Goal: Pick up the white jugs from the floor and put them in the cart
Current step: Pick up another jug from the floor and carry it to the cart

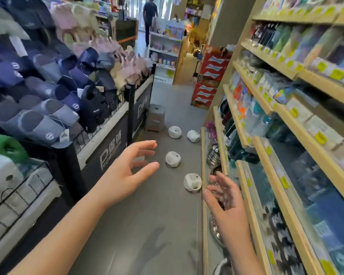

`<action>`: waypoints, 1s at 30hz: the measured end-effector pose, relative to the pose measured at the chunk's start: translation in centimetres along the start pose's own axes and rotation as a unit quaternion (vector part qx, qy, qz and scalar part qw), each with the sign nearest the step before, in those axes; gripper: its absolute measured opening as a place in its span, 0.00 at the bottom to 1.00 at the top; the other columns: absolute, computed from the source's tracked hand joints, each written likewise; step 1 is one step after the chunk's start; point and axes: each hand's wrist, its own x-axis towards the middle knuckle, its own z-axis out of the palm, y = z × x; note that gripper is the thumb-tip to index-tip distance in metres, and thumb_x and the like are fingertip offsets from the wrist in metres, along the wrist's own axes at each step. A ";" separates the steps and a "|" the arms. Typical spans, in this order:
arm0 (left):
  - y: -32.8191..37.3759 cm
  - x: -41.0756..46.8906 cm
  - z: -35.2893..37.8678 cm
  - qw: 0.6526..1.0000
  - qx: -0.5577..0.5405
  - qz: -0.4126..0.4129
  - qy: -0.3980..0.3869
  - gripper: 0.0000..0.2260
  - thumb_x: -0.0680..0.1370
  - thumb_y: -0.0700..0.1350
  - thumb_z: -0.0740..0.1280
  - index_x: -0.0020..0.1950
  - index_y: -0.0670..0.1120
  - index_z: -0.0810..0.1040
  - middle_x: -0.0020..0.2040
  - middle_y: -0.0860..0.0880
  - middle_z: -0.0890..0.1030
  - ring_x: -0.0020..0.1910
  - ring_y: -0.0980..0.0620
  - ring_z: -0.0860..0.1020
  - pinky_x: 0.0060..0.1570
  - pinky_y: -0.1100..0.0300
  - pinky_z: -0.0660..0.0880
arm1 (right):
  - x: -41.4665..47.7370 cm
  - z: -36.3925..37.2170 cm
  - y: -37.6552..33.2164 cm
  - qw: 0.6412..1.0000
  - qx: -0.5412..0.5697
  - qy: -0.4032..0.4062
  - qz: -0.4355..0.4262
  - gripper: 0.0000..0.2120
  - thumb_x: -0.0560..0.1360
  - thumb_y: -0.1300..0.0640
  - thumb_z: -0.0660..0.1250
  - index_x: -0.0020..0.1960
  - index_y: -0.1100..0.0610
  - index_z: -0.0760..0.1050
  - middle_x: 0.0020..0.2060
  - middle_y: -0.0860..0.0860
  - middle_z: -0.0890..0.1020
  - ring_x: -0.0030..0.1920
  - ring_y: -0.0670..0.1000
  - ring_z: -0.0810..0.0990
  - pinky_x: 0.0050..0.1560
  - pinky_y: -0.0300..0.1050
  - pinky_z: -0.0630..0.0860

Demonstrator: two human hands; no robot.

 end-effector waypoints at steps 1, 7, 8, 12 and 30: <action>-1.1 1.9 0.3 1.000 -0.001 -0.001 -0.001 0.21 0.81 0.56 0.69 0.73 0.58 0.72 0.70 0.60 0.77 0.70 0.59 0.76 0.68 0.53 0.75 | 2.1 0.3 0.7 1.000 0.002 -0.002 0.001 0.25 0.73 0.56 0.75 0.69 0.47 0.75 0.60 0.41 0.84 0.58 0.46 0.84 0.63 0.42 0.79; -8.1 14.7 3.4 1.000 0.004 -0.027 -0.010 0.23 0.79 0.54 0.68 0.74 0.57 0.72 0.70 0.60 0.77 0.70 0.62 0.75 0.66 0.62 0.75 | 16.2 1.4 7.2 1.000 0.010 -0.006 0.017 0.24 0.76 0.65 0.75 0.68 0.48 0.76 0.58 0.40 0.84 0.55 0.43 0.84 0.58 0.33 0.77; -9.4 17.4 4.1 0.999 0.004 -0.031 -0.017 0.23 0.79 0.54 0.69 0.74 0.57 0.72 0.70 0.61 0.77 0.70 0.62 0.75 0.66 0.62 0.76 | 18.9 1.3 8.6 1.000 0.010 -0.004 0.023 0.24 0.76 0.65 0.75 0.68 0.48 0.76 0.59 0.41 0.84 0.55 0.43 0.84 0.59 0.33 0.77; -14.7 29.8 8.1 0.999 0.009 -0.041 -0.025 0.23 0.78 0.54 0.69 0.73 0.56 0.72 0.68 0.60 0.78 0.67 0.62 0.77 0.61 0.67 0.76 | 30.8 0.4 14.9 0.999 0.015 0.020 0.044 0.23 0.78 0.64 0.74 0.68 0.46 0.76 0.59 0.42 0.85 0.55 0.42 0.84 0.58 0.32 0.78; -54.1 59.5 35.2 0.928 0.016 -0.301 -0.219 0.17 0.81 0.50 0.71 0.68 0.55 0.74 0.67 0.56 0.78 0.62 0.64 0.76 0.51 0.75 0.74 | 56.2 -1.3 54.1 0.880 0.043 0.215 0.421 0.16 0.77 0.51 0.73 0.63 0.49 0.77 0.60 0.52 0.85 0.61 0.53 0.84 0.72 0.58 0.75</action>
